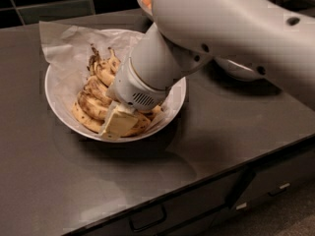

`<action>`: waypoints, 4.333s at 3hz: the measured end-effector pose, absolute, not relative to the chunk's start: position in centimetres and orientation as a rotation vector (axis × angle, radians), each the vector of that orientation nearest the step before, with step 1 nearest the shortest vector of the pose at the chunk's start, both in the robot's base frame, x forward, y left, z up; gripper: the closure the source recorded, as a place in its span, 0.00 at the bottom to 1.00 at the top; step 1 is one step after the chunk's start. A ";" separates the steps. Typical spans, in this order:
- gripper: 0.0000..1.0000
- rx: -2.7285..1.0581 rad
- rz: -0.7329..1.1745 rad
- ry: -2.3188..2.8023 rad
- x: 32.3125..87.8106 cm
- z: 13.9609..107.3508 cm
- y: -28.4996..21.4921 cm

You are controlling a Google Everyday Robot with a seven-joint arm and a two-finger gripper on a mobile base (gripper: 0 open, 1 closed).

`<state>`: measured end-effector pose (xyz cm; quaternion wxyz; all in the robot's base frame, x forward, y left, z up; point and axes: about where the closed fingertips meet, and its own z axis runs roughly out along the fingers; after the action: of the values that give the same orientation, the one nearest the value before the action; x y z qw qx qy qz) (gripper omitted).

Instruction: Pick banana from white bowl

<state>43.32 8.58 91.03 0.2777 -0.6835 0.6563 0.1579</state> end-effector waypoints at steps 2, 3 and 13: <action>0.56 -1.809 0.368 1.786 43.9 91.2 8.1; 0.52 -1.774 0.304 1.785 44.2 92.5 7.3; 1.00 -1.799 0.445 1.487 44.0 101.3 -3.6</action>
Offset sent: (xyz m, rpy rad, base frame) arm 0.0146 -0.0145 0.0031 -0.0256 -0.0552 -0.0862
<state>44.03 -3.59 101.26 0.3734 -0.7023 0.5807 0.1737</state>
